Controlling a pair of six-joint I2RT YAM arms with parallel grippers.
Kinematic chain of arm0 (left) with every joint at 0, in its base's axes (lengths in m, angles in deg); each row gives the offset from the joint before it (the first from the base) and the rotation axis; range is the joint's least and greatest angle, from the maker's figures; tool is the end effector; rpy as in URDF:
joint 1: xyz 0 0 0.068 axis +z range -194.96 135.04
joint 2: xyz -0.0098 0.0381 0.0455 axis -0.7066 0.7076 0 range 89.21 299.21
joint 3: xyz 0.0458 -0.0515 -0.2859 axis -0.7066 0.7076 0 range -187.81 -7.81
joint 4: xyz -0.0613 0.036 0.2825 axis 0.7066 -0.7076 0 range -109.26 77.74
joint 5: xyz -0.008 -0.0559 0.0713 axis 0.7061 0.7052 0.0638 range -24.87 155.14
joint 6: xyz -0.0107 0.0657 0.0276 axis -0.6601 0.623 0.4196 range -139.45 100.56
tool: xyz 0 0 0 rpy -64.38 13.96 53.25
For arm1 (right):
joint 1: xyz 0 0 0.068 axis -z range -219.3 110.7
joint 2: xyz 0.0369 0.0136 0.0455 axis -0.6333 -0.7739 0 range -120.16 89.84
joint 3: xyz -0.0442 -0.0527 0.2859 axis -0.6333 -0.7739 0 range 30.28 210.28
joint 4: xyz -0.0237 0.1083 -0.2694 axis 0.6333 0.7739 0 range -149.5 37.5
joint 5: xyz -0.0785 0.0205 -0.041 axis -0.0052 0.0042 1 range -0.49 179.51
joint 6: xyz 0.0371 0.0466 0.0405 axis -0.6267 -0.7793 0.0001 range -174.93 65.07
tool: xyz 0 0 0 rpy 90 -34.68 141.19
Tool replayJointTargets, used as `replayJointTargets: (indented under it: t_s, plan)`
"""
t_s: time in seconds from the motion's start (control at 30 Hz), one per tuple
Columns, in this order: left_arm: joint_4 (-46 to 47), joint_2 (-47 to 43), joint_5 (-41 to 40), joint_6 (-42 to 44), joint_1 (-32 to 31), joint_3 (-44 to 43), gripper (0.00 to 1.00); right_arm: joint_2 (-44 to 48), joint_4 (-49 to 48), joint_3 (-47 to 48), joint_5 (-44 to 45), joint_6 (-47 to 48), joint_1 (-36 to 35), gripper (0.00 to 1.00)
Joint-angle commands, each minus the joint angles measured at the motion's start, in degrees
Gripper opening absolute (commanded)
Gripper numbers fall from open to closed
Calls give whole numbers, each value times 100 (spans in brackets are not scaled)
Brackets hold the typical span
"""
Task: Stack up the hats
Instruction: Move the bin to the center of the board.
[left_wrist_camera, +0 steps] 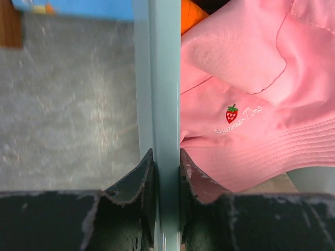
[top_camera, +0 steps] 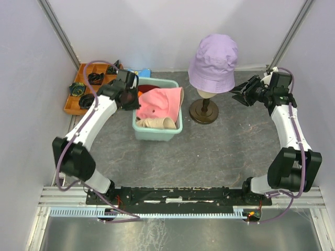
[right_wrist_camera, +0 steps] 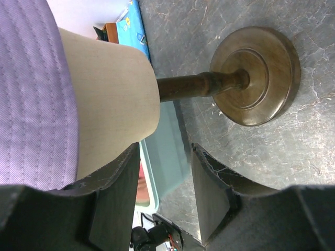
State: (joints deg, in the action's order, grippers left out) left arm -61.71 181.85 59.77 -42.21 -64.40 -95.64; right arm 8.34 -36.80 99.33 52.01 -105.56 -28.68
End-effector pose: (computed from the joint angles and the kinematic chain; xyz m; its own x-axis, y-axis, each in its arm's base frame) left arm 0.3713 -0.1252 0.3274 -0.8141 -0.1212 -0.5679 -0.0381 0.9870 -0.1561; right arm 0.3604 -0.0306 0.3254 -0.6242 0.7409 -0.2479 0.2195 0.4708 0.8545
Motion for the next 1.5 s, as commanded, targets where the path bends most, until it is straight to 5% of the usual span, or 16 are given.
replayJointTargets:
  t_s: [0.0,0.3,0.63,0.8,0.97,1.17,1.37,1.47]
  plan:
    - [161,-1136,190,-374,-77,1099,3,-84,-317,132,-30,138,-57,51]
    - [-406,-2762,-705,-1590,-24,2551,3,-334,-635,129,-48,27,-323,51]
    - [-297,-4966,-1600,-5324,53,4140,3,-546,-733,240,-147,31,-371,51]
    - [-391,-5444,-2389,-7041,58,4680,3,-646,-891,224,-188,-75,-410,51]
    - [590,-5466,-2733,-8176,56,5367,3,-707,-925,246,-210,-89,-447,51]
    - [878,-4562,-2729,-7728,21,4586,6,-715,-932,253,-198,-81,-446,52]
    - [811,-4481,-2252,-6769,-16,3786,43,-750,-1023,193,-186,-120,-463,52]
    - [526,-4452,-1992,-6492,-16,3383,52,-783,-1071,202,-174,-144,-509,52]
